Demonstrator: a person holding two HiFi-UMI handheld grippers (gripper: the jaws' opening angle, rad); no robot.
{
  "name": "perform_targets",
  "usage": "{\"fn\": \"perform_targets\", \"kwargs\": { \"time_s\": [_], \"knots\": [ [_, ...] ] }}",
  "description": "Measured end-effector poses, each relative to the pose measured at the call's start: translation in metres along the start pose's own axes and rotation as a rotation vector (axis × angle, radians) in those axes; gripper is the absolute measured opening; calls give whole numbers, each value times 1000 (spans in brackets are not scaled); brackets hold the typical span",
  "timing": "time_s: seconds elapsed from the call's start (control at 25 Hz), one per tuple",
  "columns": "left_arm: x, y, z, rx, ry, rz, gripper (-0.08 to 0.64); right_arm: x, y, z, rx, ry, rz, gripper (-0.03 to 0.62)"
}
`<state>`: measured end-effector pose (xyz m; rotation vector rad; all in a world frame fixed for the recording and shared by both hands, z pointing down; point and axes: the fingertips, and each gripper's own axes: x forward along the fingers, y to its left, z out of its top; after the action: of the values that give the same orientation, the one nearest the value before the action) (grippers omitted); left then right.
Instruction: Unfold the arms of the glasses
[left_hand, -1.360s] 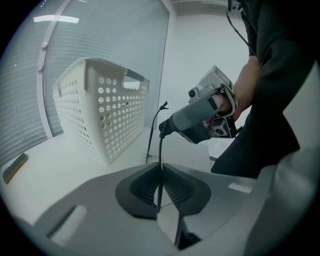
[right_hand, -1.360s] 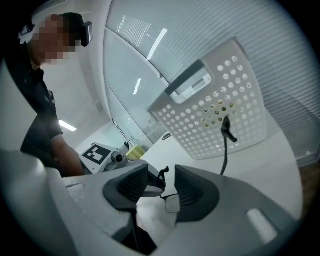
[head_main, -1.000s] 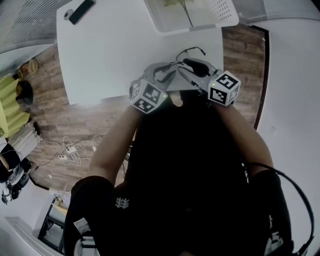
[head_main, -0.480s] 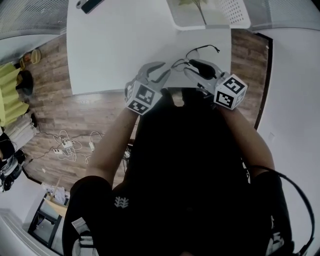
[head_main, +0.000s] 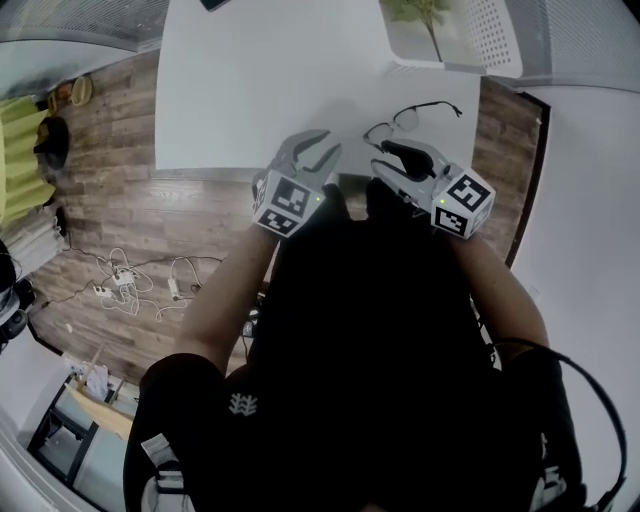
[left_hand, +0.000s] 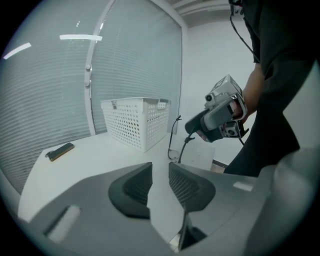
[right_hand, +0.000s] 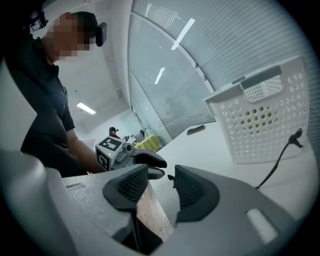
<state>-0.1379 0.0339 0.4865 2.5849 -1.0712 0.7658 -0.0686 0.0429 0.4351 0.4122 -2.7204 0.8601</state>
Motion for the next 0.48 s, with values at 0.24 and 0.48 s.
{"fn": "perform_targets", "kwargs": {
  "time_s": [0.24, 0.48],
  "knots": [
    [-19, 15, 10, -46, -46, 46, 111, 3, 12, 2, -22, 2, 17, 158],
    [-39, 31, 52, -138, -143, 99, 99, -20, 11, 41, -118, -113, -44, 158]
  ]
}}
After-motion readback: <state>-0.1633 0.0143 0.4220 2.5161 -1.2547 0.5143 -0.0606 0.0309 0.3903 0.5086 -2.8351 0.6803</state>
